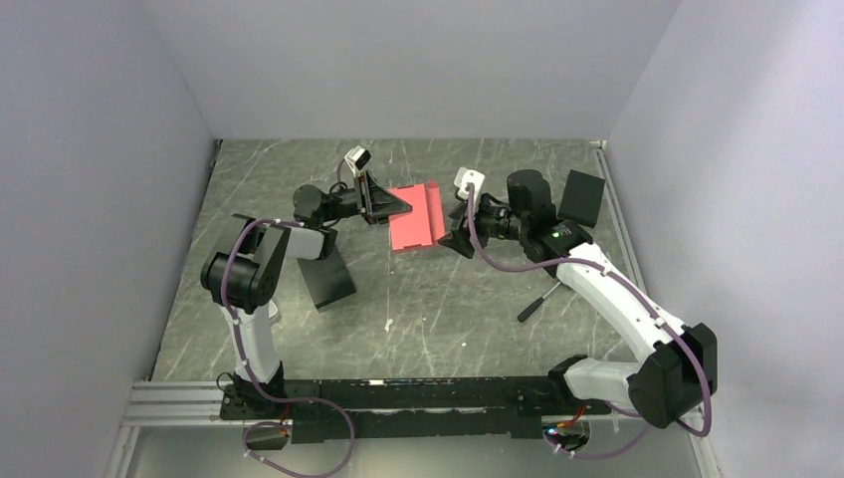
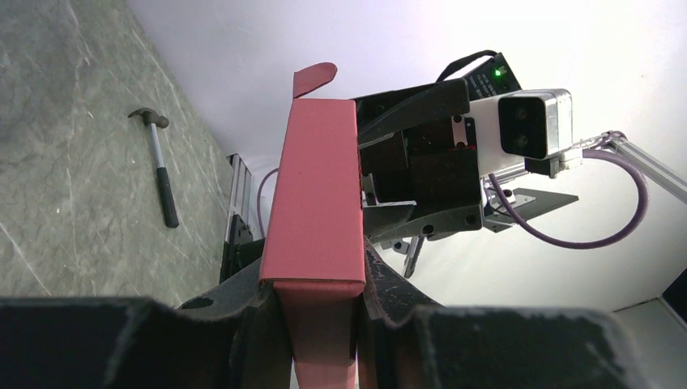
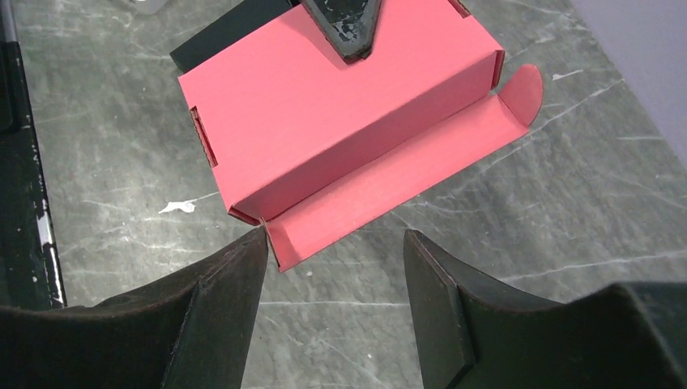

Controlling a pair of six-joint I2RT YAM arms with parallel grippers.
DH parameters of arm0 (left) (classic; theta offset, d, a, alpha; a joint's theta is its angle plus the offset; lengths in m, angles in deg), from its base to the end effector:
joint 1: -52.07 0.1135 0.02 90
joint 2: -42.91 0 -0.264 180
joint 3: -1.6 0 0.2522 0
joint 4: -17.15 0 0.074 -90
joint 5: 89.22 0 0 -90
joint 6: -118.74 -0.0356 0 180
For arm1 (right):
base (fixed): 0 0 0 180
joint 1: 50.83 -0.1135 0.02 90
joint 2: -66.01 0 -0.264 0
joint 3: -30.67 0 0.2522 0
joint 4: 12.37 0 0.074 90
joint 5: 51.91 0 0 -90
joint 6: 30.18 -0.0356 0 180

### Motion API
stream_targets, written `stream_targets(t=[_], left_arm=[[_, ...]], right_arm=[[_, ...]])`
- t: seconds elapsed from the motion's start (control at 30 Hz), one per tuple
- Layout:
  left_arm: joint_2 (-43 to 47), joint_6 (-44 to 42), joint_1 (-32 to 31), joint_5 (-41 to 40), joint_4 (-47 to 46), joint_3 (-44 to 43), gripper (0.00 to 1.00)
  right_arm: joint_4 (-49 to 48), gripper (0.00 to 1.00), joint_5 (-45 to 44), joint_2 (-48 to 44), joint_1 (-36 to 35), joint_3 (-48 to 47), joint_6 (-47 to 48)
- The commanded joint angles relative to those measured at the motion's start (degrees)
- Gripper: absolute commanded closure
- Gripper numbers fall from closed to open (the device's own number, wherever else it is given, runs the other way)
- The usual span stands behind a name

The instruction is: Fold the paper box

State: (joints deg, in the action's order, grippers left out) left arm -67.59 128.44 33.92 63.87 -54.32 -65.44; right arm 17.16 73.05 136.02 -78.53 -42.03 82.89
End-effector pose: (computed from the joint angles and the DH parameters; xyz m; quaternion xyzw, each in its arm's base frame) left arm 0.3465 -0.1470 0.2296 0.0530 0.6252 -0.7648 0.1463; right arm 0.2329 0.1453 0.3268 -0.4905 0.6667 0.2759 0.4888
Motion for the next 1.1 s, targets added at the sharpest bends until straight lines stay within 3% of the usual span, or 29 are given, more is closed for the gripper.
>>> stream_targets(t=[0.0,0.27,0.47,0.73,0.87,1.07], left_arm=[[3.7,0.2,0.3,-0.7,-4.0,-1.6,0.96],[4.3,0.3,0.3,-0.4,-4.0,-1.8,0.96],[4.5,0.2,0.3,-0.2,-4.0,-1.7,0.96],[5.1,0.2,0.3,-0.5,-4.0,-1.6,0.96],[5.4,0.2,0.3,-0.7,-4.0,-1.5,0.96],[5.5,0.1,0.3,-0.9,-4.0,-1.6,0.96]], right_arm=[[-4.2,0.34,1.6,0.0,0.6,0.8,-5.5],[-7.6,0.40,9.5,2.0,3.1,1.5,-12.5],[-9.8,0.58,13.3,2.4,4.3,2.0,-16.1],[-11.9,0.74,17.2,3.9,4.8,2.2,-20.2],[-13.0,0.74,17.2,4.3,4.8,2.6,-21.7],[-14.9,0.63,18.2,5.0,4.9,3.1,-24.2]])
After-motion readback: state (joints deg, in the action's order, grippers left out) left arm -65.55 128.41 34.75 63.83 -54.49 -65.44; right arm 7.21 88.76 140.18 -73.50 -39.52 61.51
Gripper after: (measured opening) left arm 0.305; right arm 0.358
